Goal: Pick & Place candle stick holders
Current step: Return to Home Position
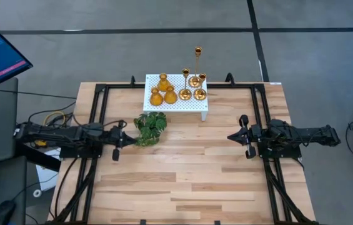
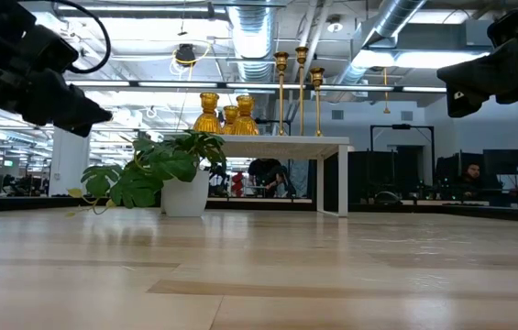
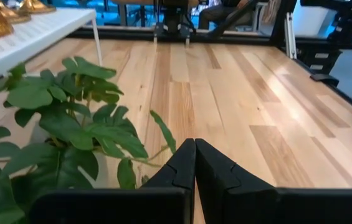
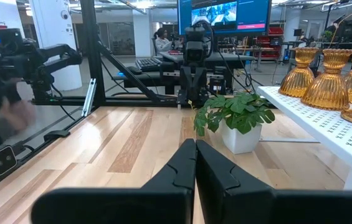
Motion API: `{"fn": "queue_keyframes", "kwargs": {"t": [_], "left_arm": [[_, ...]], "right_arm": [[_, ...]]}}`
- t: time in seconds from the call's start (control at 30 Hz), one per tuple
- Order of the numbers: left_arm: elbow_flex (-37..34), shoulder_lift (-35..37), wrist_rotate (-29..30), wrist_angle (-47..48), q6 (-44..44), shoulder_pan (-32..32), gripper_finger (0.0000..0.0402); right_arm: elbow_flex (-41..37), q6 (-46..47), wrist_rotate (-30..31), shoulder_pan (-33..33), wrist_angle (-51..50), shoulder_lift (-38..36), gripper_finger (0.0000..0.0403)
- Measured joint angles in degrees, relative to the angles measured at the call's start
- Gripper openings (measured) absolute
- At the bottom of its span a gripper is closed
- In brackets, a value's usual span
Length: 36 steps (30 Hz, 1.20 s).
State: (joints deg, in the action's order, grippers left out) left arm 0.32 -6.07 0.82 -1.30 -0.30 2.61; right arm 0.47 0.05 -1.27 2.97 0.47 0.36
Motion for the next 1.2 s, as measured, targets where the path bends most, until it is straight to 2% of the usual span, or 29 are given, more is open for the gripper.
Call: {"fn": "queue_keyframes", "kwargs": {"t": [0.7, 1.2], "left_arm": [[0.0, -8.59, 0.02, -0.28, 0.0, 0.0, 0.0008], [0.04, -10.62, 0.0, -0.54, 0.0, 0.0, 0.0008]], "right_arm": [[0.0, 0.0, -0.01, 0.0, 0.01, 0.0, 0.0], [-0.02, 0.0, 0.01, 0.0, 0.0, 0.0, 0.0]]}}
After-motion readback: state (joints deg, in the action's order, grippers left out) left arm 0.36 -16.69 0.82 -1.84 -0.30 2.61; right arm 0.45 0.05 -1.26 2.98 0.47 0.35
